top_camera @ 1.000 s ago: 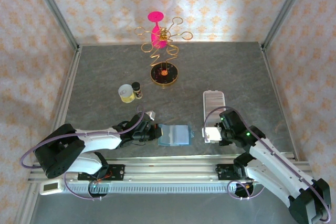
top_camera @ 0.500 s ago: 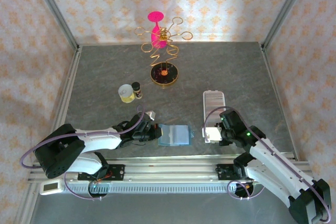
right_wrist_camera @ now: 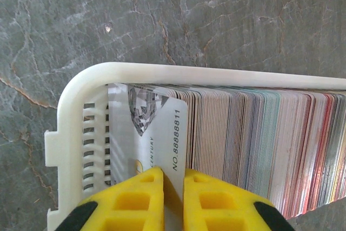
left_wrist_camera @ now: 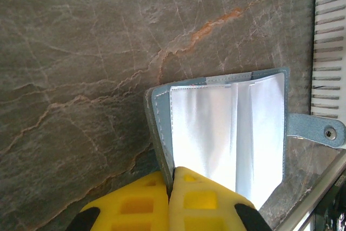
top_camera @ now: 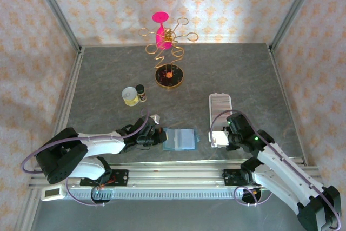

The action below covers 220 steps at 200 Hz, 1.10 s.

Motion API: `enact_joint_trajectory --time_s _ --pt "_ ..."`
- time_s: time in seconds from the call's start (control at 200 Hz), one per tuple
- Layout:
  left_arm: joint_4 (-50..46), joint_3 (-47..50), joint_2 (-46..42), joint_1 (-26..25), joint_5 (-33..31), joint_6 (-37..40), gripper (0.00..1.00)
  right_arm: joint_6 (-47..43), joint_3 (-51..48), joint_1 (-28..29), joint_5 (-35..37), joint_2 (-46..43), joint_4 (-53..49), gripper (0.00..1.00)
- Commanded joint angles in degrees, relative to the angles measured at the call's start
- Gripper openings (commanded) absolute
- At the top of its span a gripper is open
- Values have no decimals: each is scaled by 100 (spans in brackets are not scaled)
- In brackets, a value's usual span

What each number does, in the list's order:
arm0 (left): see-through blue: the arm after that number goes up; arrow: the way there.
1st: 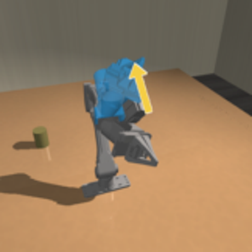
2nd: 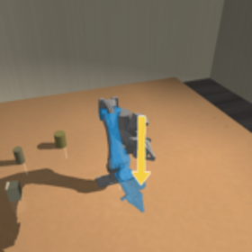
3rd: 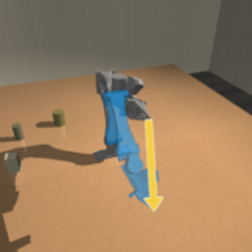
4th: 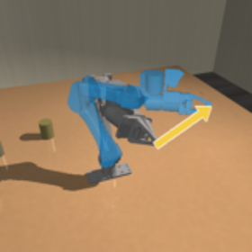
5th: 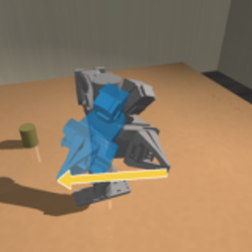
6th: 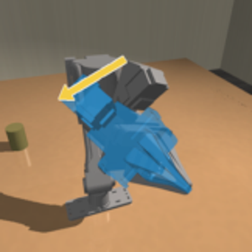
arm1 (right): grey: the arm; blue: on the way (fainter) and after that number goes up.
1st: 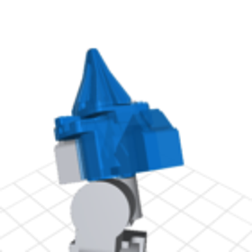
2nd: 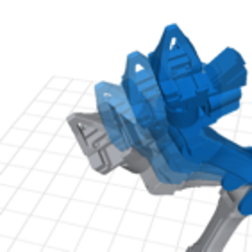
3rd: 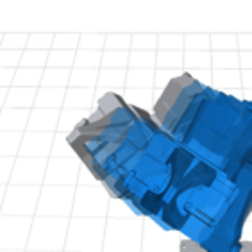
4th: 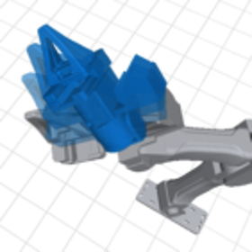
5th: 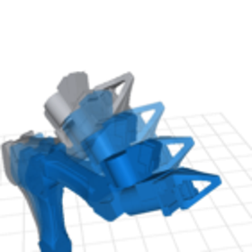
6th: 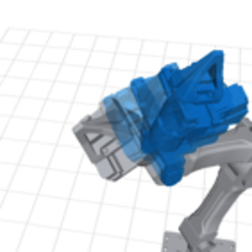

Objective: Put the credit cards into the card holder

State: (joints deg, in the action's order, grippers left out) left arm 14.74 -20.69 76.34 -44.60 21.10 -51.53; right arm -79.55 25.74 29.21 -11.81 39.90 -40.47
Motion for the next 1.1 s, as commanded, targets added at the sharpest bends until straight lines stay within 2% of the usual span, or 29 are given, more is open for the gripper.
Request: enact_joint_trajectory --time_s 0.0,0.195,0.305,0.751,1.096 --pt "52 -23 87 2 99 -57 0 36 187 6 261 -97 48 12" --pt "62 -32 105 -4 105 -68 0 53 268 6 302 -123 8 11" --pt "55 -41 99 -3 89 -72 0 62 349 6 260 -127 -64 4" --pt "-7 15 -64 -4 10 -78 0 244 636 7 7 -130 -538 0" --pt "-157 -13 -200 0 -78 -69 20 645 1087 6 -360 -96 -1148 0"
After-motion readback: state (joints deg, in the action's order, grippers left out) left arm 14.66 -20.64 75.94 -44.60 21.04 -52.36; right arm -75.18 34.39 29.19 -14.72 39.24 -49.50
